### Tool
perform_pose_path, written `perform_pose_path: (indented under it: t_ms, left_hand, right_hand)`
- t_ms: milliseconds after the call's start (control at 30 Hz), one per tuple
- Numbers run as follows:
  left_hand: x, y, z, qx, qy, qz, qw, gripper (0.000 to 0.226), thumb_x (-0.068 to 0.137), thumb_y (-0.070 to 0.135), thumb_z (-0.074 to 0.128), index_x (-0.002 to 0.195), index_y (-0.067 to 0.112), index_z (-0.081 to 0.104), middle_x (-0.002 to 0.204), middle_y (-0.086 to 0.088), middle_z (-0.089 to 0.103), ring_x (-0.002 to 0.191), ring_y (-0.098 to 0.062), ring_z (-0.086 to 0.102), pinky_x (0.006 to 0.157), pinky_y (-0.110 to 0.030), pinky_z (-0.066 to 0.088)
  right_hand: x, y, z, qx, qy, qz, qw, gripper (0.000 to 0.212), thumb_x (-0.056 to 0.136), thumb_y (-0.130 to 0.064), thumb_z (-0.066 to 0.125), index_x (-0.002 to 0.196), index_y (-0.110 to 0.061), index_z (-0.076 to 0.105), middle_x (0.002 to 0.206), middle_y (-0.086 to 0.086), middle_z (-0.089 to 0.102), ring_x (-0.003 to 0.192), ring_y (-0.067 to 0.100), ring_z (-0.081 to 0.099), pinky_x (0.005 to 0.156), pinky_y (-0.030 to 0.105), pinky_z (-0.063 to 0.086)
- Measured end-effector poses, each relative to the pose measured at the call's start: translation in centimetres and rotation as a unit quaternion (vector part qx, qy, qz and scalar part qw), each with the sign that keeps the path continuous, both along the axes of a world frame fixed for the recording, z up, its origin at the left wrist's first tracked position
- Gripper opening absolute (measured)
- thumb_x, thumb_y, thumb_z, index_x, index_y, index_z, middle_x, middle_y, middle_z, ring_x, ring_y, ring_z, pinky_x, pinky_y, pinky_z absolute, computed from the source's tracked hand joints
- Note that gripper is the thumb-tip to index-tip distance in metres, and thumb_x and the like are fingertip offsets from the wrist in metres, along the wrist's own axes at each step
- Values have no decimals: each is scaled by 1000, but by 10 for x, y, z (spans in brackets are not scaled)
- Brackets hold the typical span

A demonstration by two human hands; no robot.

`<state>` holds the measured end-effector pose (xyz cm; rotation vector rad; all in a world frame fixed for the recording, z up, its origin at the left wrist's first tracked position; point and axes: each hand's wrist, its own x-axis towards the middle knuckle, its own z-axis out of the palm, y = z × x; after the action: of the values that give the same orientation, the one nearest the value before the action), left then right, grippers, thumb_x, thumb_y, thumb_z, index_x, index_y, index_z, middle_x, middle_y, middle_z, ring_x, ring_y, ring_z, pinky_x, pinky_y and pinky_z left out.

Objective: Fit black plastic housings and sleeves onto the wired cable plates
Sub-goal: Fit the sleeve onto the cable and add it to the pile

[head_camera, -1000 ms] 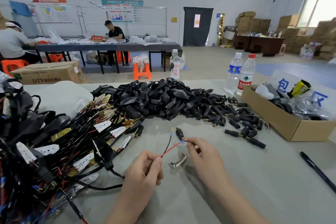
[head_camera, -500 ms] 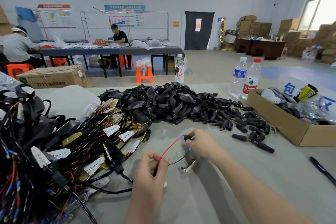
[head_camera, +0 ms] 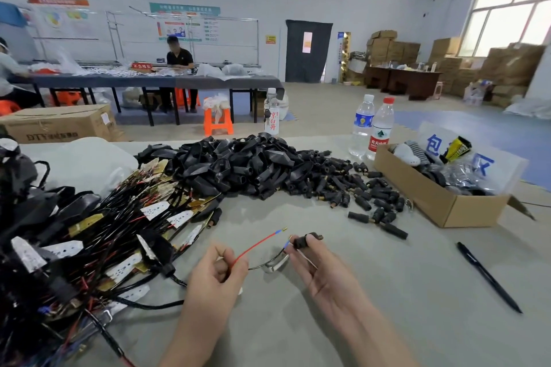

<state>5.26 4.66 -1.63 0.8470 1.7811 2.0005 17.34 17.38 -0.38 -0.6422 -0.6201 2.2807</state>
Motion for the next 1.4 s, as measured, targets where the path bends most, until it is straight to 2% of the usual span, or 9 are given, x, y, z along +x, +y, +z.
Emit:
perform_pose_path:
  t_ms: [67,167,400,667,767,933,1167,1333,1400]
  left_hand:
    - [-2,1,-3,-4,0,-5,1000,25,93,2,63,78,9,44,51,4,39,44,-5,31,41,-16,29]
    - [-4,3,-8,-14,23,-10,1000,25,93,5,64,78,11,45,55,2,38,50,-11,31,50,-28,31]
    - [-6,4,-12,-27,60,-11,998,30,93,8,65,74,19,45,56,-3,36,56,-18,28,50,-31,22]
    - [-5,2,-11,-32,57,-19,998,33,93,7,65,71,22,46,58,-6,38,58,-23,28,57,-41,25]
    - [-6,2,-10,-27,52,-12,998,33,94,9,65,70,22,46,56,-5,41,54,-21,34,55,-36,31]
    - [-10,2,-6,44,31,16,998,26,91,23,67,80,12,46,53,-3,50,47,-13,43,48,-17,40]
    - [-15,3,-9,53,23,31,998,29,83,36,69,83,14,50,56,-3,55,50,-12,49,49,-17,43]
    - [-17,1,-10,48,31,35,998,22,84,38,68,77,25,53,58,-3,56,51,-12,50,50,-16,42]
    - [-17,1,-11,54,24,41,997,23,86,37,68,79,21,53,59,-3,58,52,-13,52,50,-17,44]
  right_hand:
    - [-1,1,-2,-3,12,-14,1000,27,91,-9,65,113,7,59,105,24,73,87,30,74,64,27,61]
    - [-1,4,-4,5,20,-13,1000,33,89,-11,67,114,8,60,109,23,72,85,27,74,65,26,60]
    - [2,7,0,25,18,28,999,18,93,-12,63,99,4,68,105,18,74,82,23,74,67,24,60]
    - [-1,5,-1,56,8,14,998,28,88,-9,67,113,2,59,103,18,74,85,24,73,74,27,61]
    - [0,5,-1,73,-6,14,997,31,90,-7,66,118,2,55,100,17,74,89,27,73,73,26,60]
    - [-2,0,1,92,-26,44,994,34,93,-6,63,123,3,51,99,16,74,89,27,74,68,24,59]
    - [-6,-17,1,93,-13,90,991,42,94,-9,62,130,4,45,113,16,73,104,25,69,76,25,59]
    - [-9,-27,1,57,25,80,995,38,94,-7,60,127,2,44,112,18,72,97,24,73,71,24,59]
    - [-9,-26,3,36,51,66,996,35,93,-5,59,125,3,46,113,19,72,95,25,74,71,24,59]
